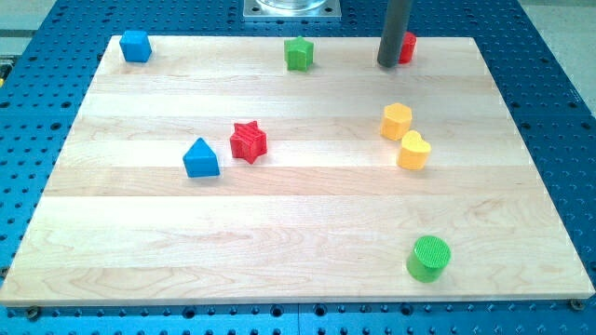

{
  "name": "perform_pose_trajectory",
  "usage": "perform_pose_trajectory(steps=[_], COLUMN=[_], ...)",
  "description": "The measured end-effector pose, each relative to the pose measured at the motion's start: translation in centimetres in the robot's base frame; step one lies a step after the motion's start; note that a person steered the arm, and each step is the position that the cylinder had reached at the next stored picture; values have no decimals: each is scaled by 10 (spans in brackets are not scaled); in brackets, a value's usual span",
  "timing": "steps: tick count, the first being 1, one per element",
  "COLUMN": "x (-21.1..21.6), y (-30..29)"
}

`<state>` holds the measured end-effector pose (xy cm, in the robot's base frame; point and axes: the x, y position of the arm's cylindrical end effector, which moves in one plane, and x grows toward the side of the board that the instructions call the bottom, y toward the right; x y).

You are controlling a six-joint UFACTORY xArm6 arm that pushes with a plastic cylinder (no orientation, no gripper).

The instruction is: Place your arm to the center right of the board

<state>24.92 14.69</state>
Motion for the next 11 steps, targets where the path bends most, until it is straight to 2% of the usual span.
perform_pose_trajectory(steps=[2,4,5,10,11], x=[0,20,41,55,56], y=[3,4,36,45,74])
